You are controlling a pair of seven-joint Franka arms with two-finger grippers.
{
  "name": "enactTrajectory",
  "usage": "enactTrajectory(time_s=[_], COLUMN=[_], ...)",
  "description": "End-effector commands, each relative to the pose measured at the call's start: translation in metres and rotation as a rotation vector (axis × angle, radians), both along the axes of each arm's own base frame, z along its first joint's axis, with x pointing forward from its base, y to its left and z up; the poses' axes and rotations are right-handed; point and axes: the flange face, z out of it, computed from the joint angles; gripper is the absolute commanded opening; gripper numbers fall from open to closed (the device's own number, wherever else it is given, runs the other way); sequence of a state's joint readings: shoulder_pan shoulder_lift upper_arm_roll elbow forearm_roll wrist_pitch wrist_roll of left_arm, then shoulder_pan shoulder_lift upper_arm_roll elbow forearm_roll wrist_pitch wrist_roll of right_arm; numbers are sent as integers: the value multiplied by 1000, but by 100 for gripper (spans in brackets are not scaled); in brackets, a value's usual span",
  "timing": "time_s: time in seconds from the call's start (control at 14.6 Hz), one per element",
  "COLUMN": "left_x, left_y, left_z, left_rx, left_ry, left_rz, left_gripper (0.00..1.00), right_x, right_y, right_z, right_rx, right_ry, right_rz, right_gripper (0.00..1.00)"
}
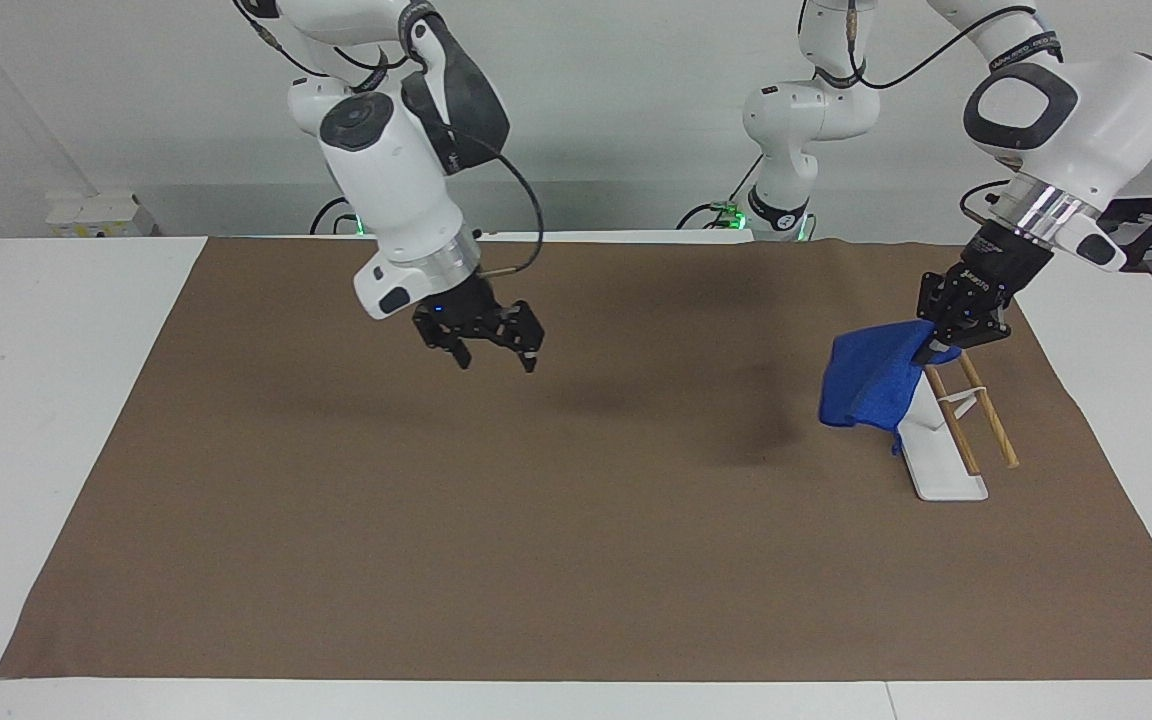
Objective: Right arm passes towel to left arm to hang
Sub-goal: 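Open the right gripper and withdraw it while the left gripper pulls towel, then drape the towel over the wooden sticks with the left gripper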
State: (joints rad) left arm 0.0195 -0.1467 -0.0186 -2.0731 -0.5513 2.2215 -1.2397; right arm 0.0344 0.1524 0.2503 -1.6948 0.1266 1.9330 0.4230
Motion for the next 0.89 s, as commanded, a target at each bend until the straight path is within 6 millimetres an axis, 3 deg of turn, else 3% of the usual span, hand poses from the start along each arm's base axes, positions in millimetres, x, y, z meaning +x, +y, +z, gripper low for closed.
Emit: enactTrajectory(time_s=[0.0,0.21,0.34,0.55,0.82], left_x=[-13,-18,-20,-25,-18], left_y=[26,68,91,121,141], left_z=[-19,-39,-40,-40,-34], left_rx=[67,117,145,180,253], left_ry=[-65,-79,-102,-129,-221], left_rz=[-12,-41,-56,-71,-10], left_gripper=[0,0,0,0,0], right_x=[-4,-7,-16,-30,-35], right_y=[-81,-173,-208,-216,-217], right_z=[0,16,33,58,60], right_rx=[-93,-107,-110,-116,-141], right_ry=[46,37,19,-3,12], right_rz=[118,124,119,115,124], right_gripper=[99,99,99,99,99])
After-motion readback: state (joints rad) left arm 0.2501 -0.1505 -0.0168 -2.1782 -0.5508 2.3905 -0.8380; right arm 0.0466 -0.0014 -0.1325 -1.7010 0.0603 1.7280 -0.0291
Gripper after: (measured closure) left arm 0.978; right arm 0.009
